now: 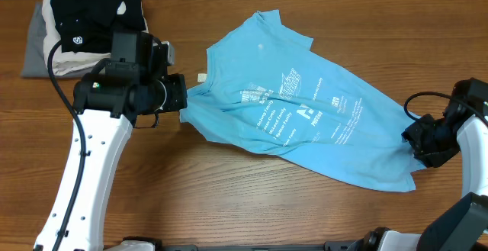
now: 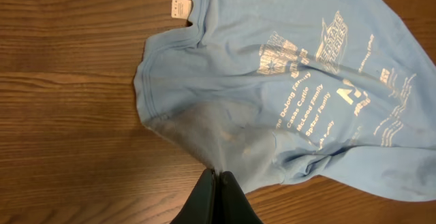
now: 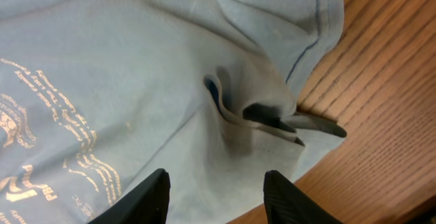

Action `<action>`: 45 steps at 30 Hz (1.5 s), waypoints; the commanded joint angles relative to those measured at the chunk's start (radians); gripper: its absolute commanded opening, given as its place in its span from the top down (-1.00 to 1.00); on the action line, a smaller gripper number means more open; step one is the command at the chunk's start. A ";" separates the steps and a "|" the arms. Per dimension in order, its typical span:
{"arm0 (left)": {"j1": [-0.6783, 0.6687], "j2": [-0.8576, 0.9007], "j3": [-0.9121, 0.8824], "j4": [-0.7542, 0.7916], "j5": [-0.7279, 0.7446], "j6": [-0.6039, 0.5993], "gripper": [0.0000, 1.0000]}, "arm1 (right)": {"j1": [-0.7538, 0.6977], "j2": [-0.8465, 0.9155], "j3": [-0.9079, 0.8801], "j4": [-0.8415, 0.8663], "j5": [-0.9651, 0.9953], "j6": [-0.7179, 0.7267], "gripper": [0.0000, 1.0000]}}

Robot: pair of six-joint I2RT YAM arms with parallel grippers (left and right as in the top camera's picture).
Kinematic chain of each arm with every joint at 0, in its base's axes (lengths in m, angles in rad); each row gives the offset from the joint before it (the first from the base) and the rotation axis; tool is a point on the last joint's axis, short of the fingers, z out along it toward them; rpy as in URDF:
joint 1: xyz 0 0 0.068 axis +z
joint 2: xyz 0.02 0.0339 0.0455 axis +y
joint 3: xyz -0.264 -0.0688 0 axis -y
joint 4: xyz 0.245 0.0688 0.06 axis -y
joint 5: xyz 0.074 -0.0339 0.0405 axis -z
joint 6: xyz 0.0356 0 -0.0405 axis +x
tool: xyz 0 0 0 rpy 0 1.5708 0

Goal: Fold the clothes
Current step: 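Hold the T-shirt with both grippers, pulling the right corner slightly down-right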

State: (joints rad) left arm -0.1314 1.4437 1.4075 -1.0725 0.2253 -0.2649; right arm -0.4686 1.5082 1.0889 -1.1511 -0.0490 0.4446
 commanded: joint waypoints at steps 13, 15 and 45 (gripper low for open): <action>-0.007 0.089 0.021 0.011 0.004 0.034 0.91 | 0.003 -0.006 -0.049 0.032 0.023 0.002 0.26; -0.007 0.089 0.021 0.011 0.004 0.034 0.92 | 0.003 -0.006 -0.049 0.033 0.055 0.002 -0.06; -0.008 0.089 0.021 0.003 0.005 0.045 0.92 | 0.003 0.080 -0.060 0.036 0.063 0.002 0.84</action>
State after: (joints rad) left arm -0.1314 1.5303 1.4075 -1.0676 0.2249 -0.2501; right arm -0.4686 1.5871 1.0290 -1.1084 0.0071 0.4438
